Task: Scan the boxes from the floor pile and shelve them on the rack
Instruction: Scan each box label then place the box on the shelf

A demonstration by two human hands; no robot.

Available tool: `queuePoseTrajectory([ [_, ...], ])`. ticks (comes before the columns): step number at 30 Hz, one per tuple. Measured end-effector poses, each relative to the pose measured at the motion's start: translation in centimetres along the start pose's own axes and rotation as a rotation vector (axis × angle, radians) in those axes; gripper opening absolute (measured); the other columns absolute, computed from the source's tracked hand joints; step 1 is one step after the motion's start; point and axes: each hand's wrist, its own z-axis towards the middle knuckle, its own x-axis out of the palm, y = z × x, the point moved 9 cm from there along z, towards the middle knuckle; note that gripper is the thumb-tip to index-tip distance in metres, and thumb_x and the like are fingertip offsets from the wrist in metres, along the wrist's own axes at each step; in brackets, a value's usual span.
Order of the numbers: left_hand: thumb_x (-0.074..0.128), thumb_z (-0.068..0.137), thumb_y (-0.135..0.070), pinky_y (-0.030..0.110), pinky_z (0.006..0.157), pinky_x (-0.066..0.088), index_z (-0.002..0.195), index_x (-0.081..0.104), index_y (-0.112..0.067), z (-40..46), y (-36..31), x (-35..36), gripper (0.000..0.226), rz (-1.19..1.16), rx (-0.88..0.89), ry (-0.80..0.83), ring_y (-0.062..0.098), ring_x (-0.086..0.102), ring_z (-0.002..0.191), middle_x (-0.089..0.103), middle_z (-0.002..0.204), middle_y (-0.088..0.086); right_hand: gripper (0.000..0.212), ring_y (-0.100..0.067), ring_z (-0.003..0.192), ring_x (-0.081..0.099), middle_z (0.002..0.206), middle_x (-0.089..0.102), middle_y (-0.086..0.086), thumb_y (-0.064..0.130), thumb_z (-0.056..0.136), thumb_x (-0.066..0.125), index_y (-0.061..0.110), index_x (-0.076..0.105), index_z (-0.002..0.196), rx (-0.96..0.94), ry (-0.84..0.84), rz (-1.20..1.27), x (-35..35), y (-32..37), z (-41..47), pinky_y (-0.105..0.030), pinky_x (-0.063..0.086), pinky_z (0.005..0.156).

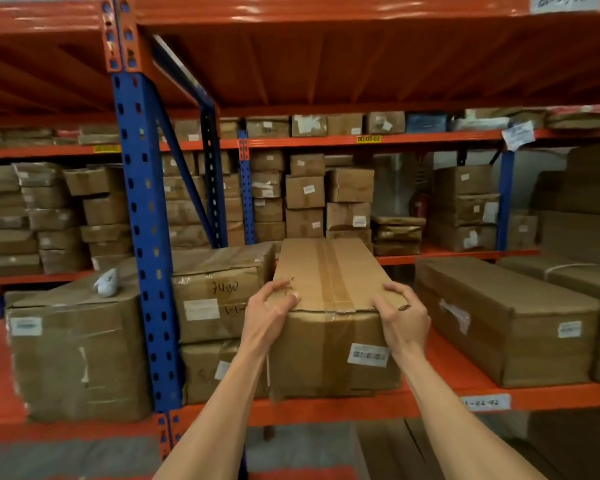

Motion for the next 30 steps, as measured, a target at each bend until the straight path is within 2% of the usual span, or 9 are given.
queuePoseTrajectory([
  [5,0.071,0.086,-0.041,0.033,0.100,0.042,0.108,0.073,-0.042,4.2,0.2,0.6,0.022,0.058,0.095,-0.040,0.011,0.050,0.126,0.060,0.131,-0.011,0.019,-0.017,0.090,0.066,0.088,0.065,0.019,0.026,0.085,0.079,0.027,0.070,0.102,-0.054,-0.047,-0.022,2.4,-0.8,3.6,-0.013,0.040,0.064],
  [6,0.069,0.089,-0.039,0.032,0.105,0.040,0.110,0.073,-0.038,4.6,-0.2,1.0,0.022,0.137,0.178,-0.050,0.009,0.047,0.130,0.056,0.134,-0.013,0.019,-0.020,0.096,0.067,0.095,0.068,0.015,0.027,0.088,0.077,0.027,0.068,0.106,-0.093,-0.039,-0.035,3.0,-0.9,4.2,-0.014,0.043,0.069],
  [8,0.062,0.095,-0.035,0.036,0.113,0.037,0.114,0.073,-0.026,4.7,-1.1,2.1,0.024,0.383,0.437,-0.076,0.012,0.043,0.136,0.050,0.141,-0.008,0.026,-0.024,0.125,0.059,0.133,0.066,0.001,0.037,0.098,0.064,0.026,0.063,0.121,-0.176,-0.008,-0.105,4.0,-1.4,5.3,-0.024,0.048,0.096],
  [10,0.051,0.099,-0.035,0.050,0.115,0.035,0.119,0.071,-0.018,3.7,-1.1,3.7,0.033,0.692,0.731,-0.156,0.026,0.044,0.139,0.050,0.146,0.009,0.041,-0.023,0.149,0.037,0.162,0.040,-0.005,0.042,0.104,0.045,0.020,0.058,0.136,-0.303,-0.023,-0.204,4.2,-2.0,5.7,-0.044,0.032,0.120],
  [13,0.043,0.102,-0.029,0.060,0.112,0.033,0.134,0.061,-0.007,1.4,-0.5,6.2,0.043,1.003,0.950,-0.260,0.035,0.039,0.142,0.048,0.147,0.020,0.046,-0.034,0.155,0.023,0.166,0.030,-0.014,0.034,0.107,0.035,0.014,0.049,0.146,-0.734,-0.043,-0.488,5.1,-1.8,3.2,-0.049,0.012,0.128],
  [15,0.039,0.102,-0.029,0.061,0.114,0.030,0.143,0.050,-0.002,0.0,-0.3,7.3,0.050,1.093,0.986,-0.281,0.035,0.035,0.144,0.042,0.151,0.021,0.054,-0.040,0.155,0.019,0.167,0.028,-0.015,0.034,0.104,0.038,0.012,0.039,0.154,-0.845,-0.005,-0.585,6.1,-3.6,0.9,-0.056,0.011,0.126],
  [17,0.037,0.101,-0.031,0.060,0.117,0.026,0.146,0.044,0.000,-0.4,0.2,7.4,0.055,1.129,0.973,-0.268,0.036,0.034,0.145,0.039,0.153,0.022,0.062,-0.041,0.156,0.014,0.168,0.025,-0.017,0.033,0.101,0.041,0.010,0.031,0.158,-0.824,-0.005,-0.577,6.6,-4.6,-0.2,-0.061,0.010,0.125],
  [23,0.034,0.103,-0.035,0.059,0.117,0.025,0.143,0.046,0.004,3.7,0.4,7.1,0.058,1.289,0.906,-0.209,0.041,0.048,0.132,0.052,0.139,0.026,0.068,-0.037,0.159,0.003,0.172,0.012,-0.014,0.038,0.103,0.038,0.009,0.021,0.162,-0.789,0.083,-0.680,9.0,-4.0,2.7,-0.059,0.006,0.126],
  [30,0.026,0.106,-0.040,0.053,0.121,0.020,0.147,0.040,0.001,7.3,2.2,7.4,0.060,1.294,0.771,-0.111,0.039,0.042,0.137,0.047,0.143,0.023,0.069,-0.038,0.158,-0.004,0.173,0.000,-0.014,0.040,0.106,0.032,0.006,0.014,0.164,-0.744,0.140,-0.814,11.6,-5.4,5.5,-0.058,0.000,0.127],
])
